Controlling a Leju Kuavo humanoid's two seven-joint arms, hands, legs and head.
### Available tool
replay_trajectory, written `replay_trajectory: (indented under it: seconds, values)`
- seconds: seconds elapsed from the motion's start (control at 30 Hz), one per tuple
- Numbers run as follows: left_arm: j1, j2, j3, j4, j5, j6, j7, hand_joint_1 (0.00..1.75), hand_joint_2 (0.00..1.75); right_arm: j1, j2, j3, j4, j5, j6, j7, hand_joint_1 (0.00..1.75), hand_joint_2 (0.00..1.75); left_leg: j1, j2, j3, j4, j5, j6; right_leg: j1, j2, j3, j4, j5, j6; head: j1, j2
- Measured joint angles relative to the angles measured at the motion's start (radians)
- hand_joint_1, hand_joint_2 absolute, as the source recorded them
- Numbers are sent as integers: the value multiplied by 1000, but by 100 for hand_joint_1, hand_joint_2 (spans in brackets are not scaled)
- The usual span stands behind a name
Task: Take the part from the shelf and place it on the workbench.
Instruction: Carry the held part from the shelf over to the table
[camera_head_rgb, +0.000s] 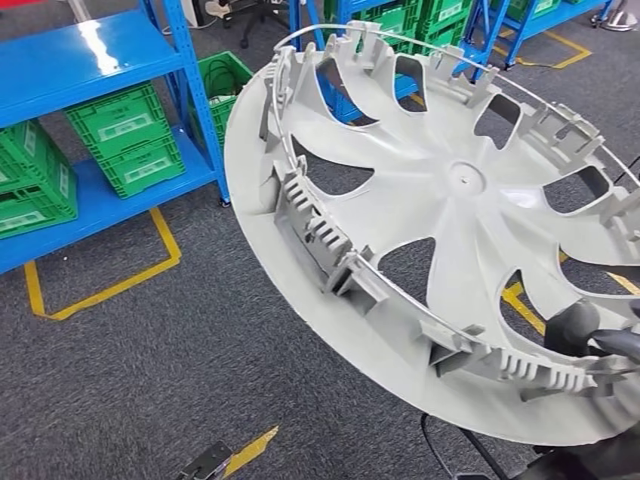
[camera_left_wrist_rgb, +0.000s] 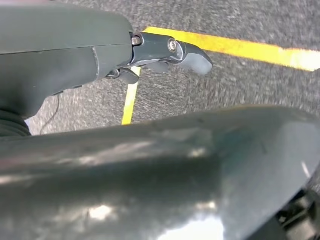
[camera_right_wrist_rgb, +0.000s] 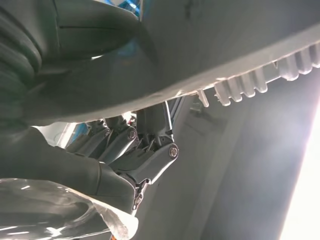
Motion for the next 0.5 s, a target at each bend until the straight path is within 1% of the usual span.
replay_trajectory:
  seconds: [0.03, 0.07, 0.1, 0.13, 0.17, 0.2, 0.23, 0.27, 0.3, 0.33, 0.37, 0.4, 0.43, 0.47, 0.5]
  values:
    - [1, 0, 0, 0, 0, -1, 0, 0, 0, 0, 0, 1, 1, 0, 0, 0, 175, 175, 0, 10, 0, 0, 0, 1, -2, -8, -31, 65, -24, 3, 0, 0]
    - [2, 0, 0, 0, 0, -2, 0, 0, 0, 0, 0, 2, 2, 0, 0, 1, 175, 175, -1, 21, 0, 0, -1, 2, -3, -12, -53, 109, -35, 6, 0, 0]
    - [3, 0, 0, 0, 0, -3, 0, 0, 0, 1, 0, 3, 3, -1, 0, 2, 175, 175, -1, 32, 0, 1, -2, 1, -4, -15, -56, 115, -27, 8, 0, 0]
    - [3, -1, 0, 0, -1, -3, 0, 0, 0, 1, 0, 4, 3, -1, 0, 2, 175, 175, -1, 42, 1, 1, -3, 0, -4, -20, -39, 80, -1, 8, 0, 0]
    - [2, -2, 0, 0, -1, -3, 0, 0, 0, 0, 0, 4, 3, -1, 0, 3, 175, 175, -1, 52, 3, 1, -5, -2, -4, -34, -4, 14, 35, 7, 0, 0]
    - [2, -2, 0, 0, -1, -2, 0, 0, 0, 0, 0, 5, 4, -1, 0, 4, 175, 175, -3, 60, 6, 2, -7, -6, -1, -58, 34, -58, 61, 6, 0, 0]
    - [2, -2, 0, 0, -2, -2, 0, 0, 0, -2, 0, 6, 4, -1, 0, 5, 175, 175, -5, 69, 7, 3, -10, -11, 2, -77, 66, -117, 79, 1, 0, 0]
    - [2, -2, 0, 0, -2, -2, 0, 0, 0, -3, 0, 7, 4, -1, 0, 7, 175, 175, -8, 77, 9, 4, -11, -15, 5, -90, 86, -152, 86, -3, -2, 0]
    - [2, -1, 0, 0, -2, -2, 0, 0, 0, -3, 0, 8, 4, 0, 0, 8, 175, 175, -11, 86, 10, 4, -12, -20, 9, -92, 91, -163, 83, -9, -3, 0]
    - [2, -1, 0, 0, -2, -2, 0, 0, 0, -3, 0, 9, 4, 0, 0, 10, 175, 175, -11, 96, 12, 3, -12, -24, 9, -79, 91, -165, 86, -16, -4, 0]
    - [1, -1, 0, 0, -2, -2, 0, 0, 0, -3, 0, 10, 4, 1, 0, 11, 175, 175, -10, 99, 14, 4, -15, -30, 8, -68, 89, -166, 88, -23, -5, 0]
    - [0, -1, 0, 0, -2, -2, 0, 0, 0, -3, 0, 12, 4, 1, 0, 12, 175, 175, -8, 87, 13, 12, -25, -36, 6, -58, 89, -168, 91, -29, -5, 0]
    - [-1, -1, 0, 0, -2, -2, 0, 0, 0, -4, 0, 13, 5, 1, 0, 13, 175, 175, -6, 66, 5, 37, -44, -41, 4, -48, 90, -170, 94, -36, -7, 0]
    - [-1, -1, 0, 0, -2, -2, 0, 0, 0, -4, 0, 14, 5, 1, 0, 14, 175, 175, -4, 40, -13, 83, -73, -45, 2, -38, 91, -171, 96, -42, -8, 0]
    - [1, -1, 0, 0, -2, -2, 0, 0, 0, -5, 0, 15, 6, 2, 0, 14, 175, 175, -4, 19, -41, 148, -108, -46, 2, -27, 90, -171, 97, -45, -10, 0]
